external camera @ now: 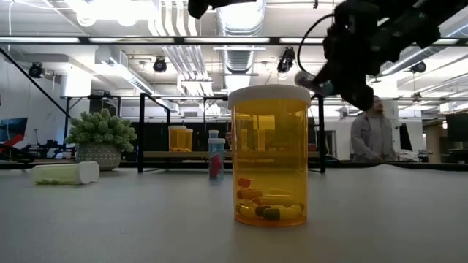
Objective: Pick and place medicine bottles onto shelf by color
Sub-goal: Put the right blue pill bottle on the shelf aligned with the other blue pill bottle
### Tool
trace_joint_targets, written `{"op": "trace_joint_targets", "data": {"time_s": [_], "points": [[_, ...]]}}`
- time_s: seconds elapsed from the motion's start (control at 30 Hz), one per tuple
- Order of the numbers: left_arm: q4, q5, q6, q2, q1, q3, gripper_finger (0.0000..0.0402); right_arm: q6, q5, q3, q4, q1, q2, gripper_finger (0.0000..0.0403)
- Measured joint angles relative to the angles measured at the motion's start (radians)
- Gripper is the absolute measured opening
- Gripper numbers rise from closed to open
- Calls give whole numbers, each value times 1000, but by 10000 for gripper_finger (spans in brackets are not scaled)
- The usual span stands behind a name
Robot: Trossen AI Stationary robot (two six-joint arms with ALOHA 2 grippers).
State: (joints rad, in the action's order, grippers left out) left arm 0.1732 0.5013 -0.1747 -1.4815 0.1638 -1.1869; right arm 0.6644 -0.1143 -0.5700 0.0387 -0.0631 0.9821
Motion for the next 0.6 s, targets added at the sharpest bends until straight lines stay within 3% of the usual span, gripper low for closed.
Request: {"op": "trace_joint_targets", "data": {"time_s": [0.17, 0.6], "points": [[3, 123, 111, -4, 0, 1, 233, -82, 0, -102, 15, 0, 15, 111], [1, 140, 289, -5, 0, 1, 233, -284, 0, -468, 324, 27, 180, 111]]}}
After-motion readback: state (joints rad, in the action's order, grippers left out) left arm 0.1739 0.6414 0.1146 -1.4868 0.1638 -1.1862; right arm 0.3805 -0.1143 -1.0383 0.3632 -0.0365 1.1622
